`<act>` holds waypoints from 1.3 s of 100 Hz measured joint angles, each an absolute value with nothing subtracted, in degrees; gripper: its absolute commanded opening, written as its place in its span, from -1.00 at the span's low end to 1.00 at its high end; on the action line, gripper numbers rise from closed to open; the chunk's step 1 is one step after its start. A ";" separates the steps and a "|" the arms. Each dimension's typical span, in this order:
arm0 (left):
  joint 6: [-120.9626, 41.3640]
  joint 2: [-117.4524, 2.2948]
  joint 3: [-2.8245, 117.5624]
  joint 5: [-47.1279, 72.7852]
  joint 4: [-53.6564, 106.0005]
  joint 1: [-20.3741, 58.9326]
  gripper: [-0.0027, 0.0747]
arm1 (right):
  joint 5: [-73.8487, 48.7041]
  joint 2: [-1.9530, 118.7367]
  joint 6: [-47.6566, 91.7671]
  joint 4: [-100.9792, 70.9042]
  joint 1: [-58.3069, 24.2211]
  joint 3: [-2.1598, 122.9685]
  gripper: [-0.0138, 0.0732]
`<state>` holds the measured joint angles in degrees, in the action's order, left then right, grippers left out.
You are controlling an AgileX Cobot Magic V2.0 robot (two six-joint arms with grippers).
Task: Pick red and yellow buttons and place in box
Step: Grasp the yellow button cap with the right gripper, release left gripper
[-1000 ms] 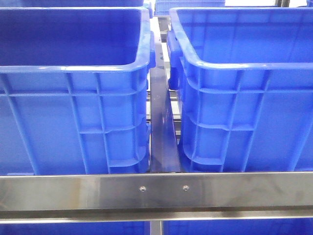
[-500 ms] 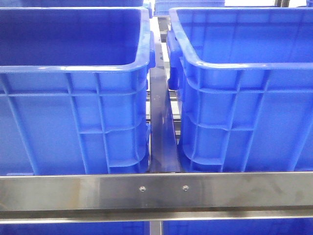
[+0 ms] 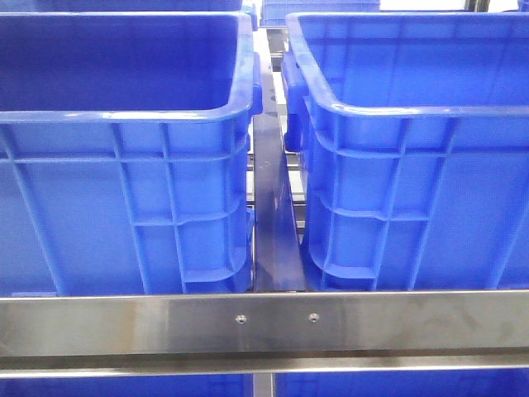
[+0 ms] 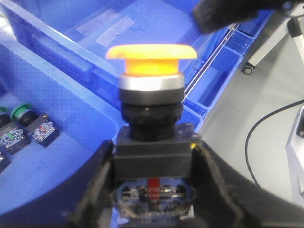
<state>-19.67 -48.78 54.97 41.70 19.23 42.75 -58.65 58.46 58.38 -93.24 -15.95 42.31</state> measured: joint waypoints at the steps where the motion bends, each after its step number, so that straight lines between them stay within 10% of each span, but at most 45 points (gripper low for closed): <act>1: -19.67 -48.78 54.97 41.70 19.23 42.75 -0.98 | -58.45 58.67 58.38 -93.24 -16.29 42.60 0.75; 77: -19.67 -48.78 54.97 41.80 19.23 42.75 -0.98 | -52.02 75.22 58.49 -93.90 -32.98 57.03 0.74; 111: -19.67 -48.84 54.97 41.80 19.47 42.75 -0.98 | -51.44 76.76 59.05 -93.90 -34.61 58.88 -0.33; 130: -19.67 -48.84 54.97 41.80 19.47 42.75 -0.68 | -51.29 76.76 59.15 -93.90 -34.61 58.88 -0.41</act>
